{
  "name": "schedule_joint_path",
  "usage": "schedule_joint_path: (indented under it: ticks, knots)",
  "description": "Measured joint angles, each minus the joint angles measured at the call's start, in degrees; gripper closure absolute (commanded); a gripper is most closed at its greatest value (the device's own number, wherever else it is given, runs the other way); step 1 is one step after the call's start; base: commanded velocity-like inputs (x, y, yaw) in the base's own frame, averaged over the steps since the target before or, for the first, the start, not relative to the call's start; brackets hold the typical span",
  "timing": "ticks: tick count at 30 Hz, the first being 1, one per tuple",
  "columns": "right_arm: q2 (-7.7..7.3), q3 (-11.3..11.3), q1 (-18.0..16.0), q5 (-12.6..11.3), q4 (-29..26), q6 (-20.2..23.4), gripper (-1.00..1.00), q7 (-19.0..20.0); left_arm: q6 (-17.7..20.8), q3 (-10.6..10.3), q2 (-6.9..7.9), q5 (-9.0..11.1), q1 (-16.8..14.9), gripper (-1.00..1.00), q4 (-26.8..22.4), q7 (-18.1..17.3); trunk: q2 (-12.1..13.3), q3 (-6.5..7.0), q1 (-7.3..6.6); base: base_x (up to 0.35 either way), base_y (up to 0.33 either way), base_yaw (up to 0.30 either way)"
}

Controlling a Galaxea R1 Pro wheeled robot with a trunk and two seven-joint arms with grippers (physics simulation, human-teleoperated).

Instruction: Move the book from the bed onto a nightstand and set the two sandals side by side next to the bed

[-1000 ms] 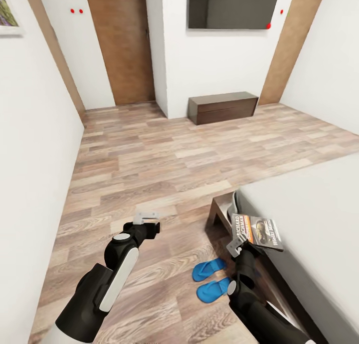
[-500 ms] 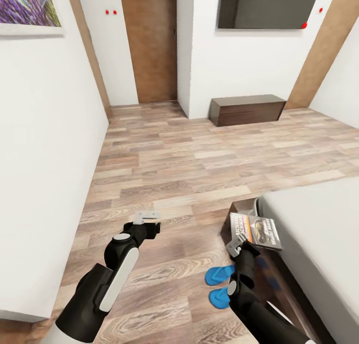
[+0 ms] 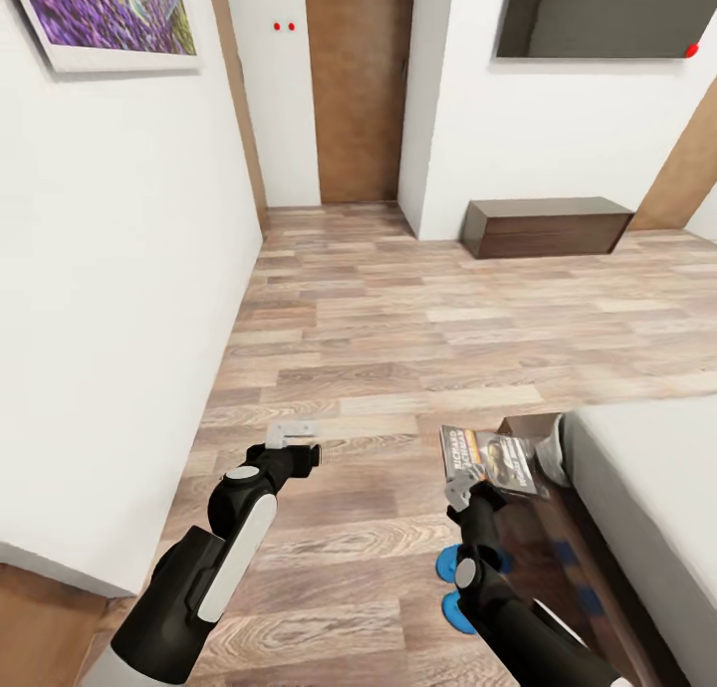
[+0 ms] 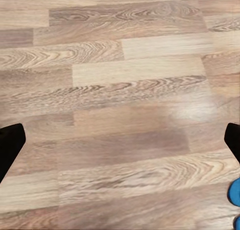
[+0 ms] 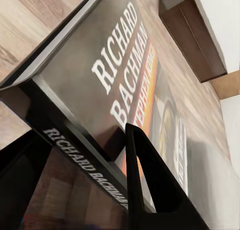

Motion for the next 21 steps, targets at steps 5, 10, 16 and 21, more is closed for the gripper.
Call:
schedule_joint_path:
  ticks: [5,10,16,21]
  knots:
    - [-0.08,-1.7,0.0,-2.9,-0.2,-3.6,1.00,4.9,0.0,0.2,-0.06,0.1,0.0,-1.00,1.9,-0.2,0.0,0.15,0.00,0.000,0.000,0.273]
    - [0.01,-7.7,0.0,-8.6,-2.0,-6.3,1.00,10.2,-0.1,0.7,-0.13,0.7,0.0,-1.00,5.8,-0.8,0.0,0.35,0.00,0.000,0.000,0.272]
    - [-0.15,-15.1,0.0,-20.4,-2.4,-5.8,1.00,22.2,-2.3,0.4,-0.92,3.7,-0.7,-1.00,16.9,-0.9,0.0,0.64,0.00,0.000,0.000,0.259]
    - [-0.10,-24.1,0.0,-31.4,-2.5,-4.1,1.00,33.1,-6.5,0.3,-1.44,4.4,-0.9,-1.00,23.0,-5.9,0.0,0.92,0.00,0.000,0.000,0.246]
